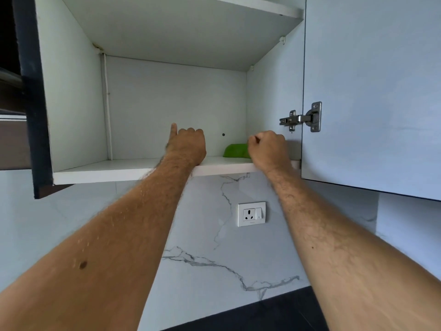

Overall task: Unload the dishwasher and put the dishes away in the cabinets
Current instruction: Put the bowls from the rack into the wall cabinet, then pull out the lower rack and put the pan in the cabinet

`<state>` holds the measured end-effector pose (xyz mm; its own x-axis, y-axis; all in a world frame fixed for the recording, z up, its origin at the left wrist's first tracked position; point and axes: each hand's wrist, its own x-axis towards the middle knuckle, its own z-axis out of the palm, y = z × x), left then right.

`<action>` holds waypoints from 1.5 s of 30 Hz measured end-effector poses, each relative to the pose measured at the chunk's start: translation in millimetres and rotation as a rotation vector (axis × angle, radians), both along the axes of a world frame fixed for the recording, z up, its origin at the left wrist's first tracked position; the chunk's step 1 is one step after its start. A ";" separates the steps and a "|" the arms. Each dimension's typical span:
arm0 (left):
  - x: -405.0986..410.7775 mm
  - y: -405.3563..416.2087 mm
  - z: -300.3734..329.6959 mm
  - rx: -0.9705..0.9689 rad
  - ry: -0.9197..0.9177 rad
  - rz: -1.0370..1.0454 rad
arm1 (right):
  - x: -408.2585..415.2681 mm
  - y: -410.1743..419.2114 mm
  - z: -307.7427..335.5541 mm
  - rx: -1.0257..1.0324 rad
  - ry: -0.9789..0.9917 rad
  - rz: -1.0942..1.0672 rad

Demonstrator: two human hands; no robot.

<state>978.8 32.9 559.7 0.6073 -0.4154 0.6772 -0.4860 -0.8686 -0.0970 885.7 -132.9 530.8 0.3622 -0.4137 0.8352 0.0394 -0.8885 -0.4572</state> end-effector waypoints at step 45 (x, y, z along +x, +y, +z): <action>-387.6 57.2 -320.1 -0.146 0.409 -0.965 | -451.4 152.0 -257.8 0.108 0.780 -0.794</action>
<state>591.2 90.1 239.5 0.2561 -0.7745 0.5785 -0.9487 -0.0865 0.3042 434.3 19.1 272.9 0.3724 -0.8169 0.4405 -0.8527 -0.4885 -0.1850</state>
